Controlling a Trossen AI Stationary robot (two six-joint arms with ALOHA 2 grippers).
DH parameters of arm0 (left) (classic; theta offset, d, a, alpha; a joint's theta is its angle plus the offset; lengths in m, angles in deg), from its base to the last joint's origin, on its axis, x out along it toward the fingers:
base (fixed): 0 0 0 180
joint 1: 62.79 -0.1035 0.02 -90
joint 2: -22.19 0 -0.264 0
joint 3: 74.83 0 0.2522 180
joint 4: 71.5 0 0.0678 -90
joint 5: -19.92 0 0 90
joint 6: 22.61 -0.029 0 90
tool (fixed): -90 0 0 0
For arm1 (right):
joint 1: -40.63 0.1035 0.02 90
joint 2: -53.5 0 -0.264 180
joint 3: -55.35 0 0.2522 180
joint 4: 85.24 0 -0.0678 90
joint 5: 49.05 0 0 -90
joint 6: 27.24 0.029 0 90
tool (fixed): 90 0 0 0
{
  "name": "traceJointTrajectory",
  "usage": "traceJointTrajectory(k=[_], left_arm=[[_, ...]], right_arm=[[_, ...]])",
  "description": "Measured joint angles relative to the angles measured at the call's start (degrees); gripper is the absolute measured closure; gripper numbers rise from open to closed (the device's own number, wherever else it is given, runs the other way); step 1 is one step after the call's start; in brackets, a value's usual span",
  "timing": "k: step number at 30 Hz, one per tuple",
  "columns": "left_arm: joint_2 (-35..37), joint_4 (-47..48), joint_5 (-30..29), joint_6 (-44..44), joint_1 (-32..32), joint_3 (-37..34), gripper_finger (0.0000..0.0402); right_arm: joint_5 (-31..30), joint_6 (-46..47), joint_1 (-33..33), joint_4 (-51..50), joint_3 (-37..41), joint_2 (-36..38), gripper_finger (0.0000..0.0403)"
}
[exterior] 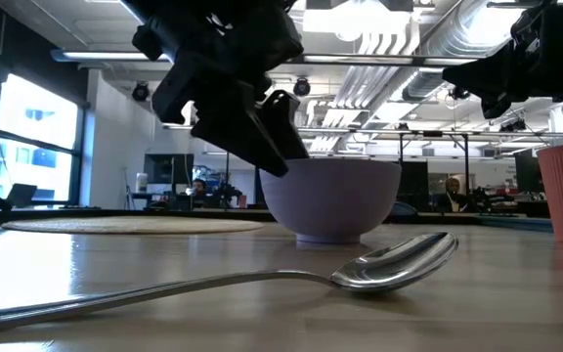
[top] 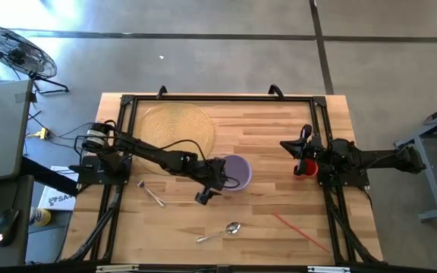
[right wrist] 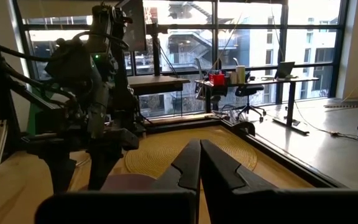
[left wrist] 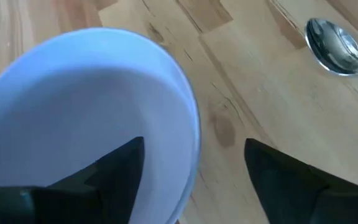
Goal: Pick & Place Utensil
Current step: Put the purple bowl on the brown table mat
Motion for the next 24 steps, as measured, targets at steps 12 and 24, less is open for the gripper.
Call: traceJointTrajectory(k=[12, 24], left_arm=[[-1.7, 3.5, -4.1, -4.3, 0.0, -0.1, 0.0251], [-1.8, 2.1, -4.1, -4.5, 0.0, -0.1, 0.0334]], right_arm=[[0.0, 0.0, 0.0, 0.0, 0.0, 0.0, 0.0402], [0.0, 0.0, 0.0, 0.0, 0.0, 0.0, 0.0402]])
